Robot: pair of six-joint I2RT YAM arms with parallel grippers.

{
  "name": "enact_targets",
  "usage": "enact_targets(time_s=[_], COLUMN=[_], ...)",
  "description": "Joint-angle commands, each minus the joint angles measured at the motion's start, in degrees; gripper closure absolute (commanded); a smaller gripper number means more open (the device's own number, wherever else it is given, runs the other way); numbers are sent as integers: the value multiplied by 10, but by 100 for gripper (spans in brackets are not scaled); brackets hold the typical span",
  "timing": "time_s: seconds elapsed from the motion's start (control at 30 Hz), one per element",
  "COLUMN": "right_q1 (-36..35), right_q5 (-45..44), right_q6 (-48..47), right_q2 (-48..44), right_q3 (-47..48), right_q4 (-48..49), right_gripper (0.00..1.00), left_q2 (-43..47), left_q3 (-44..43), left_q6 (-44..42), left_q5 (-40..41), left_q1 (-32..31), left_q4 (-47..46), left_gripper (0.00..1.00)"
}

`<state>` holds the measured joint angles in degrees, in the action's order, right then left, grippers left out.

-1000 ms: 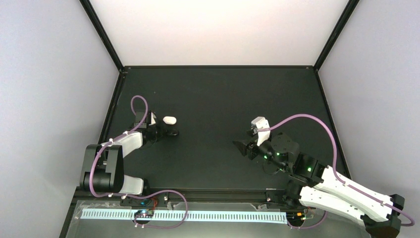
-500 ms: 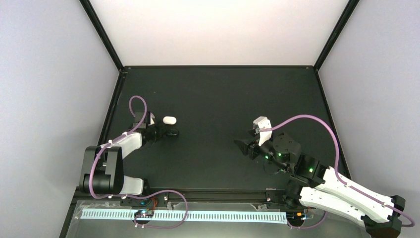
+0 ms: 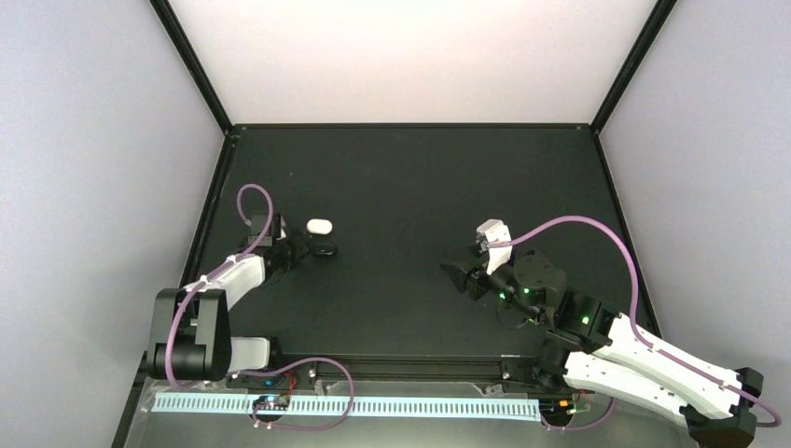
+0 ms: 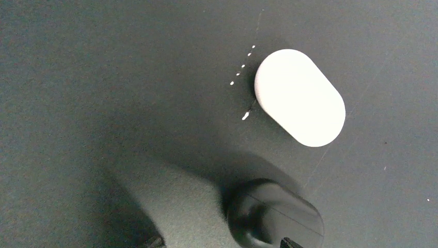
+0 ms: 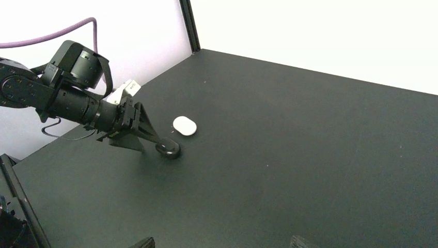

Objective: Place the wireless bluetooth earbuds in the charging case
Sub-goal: Place the charging case at the center of the board.

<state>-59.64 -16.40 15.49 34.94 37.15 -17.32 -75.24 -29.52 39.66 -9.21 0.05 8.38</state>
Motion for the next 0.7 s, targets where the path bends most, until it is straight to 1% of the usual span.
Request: enact_targets(time_s=[0.0,0.2,0.3,0.4,0.47,0.6,0.67], right_q1=[2,1,2,2,2,2,2], right_q5=[-11,-10,-9,-8,-8,-4,-2], right_q6=[2,0,0,-1,-1,0,0], right_q2=[0,5,8,12,15,18,18], right_q3=[5,4,4,5,6,8,10], right_q4=[0,4,8,9,11,13,11], right_gripper=[32,32,32,32,32,32,32], left_q2=[25,81,117,152,160,131,99], left_q3=[14,17,9,-9,-23,-55,-72], left_q6=[-2,-5,-10,-13,-14,-12,-12], left_q5=[29,27,45,75,95,123,126], left_q1=[6,1,-22,-66,-107,-189,-214], left_q4=[54,64,78,92,95,88,80], left_gripper=[40,40,40,40,41,43,44])
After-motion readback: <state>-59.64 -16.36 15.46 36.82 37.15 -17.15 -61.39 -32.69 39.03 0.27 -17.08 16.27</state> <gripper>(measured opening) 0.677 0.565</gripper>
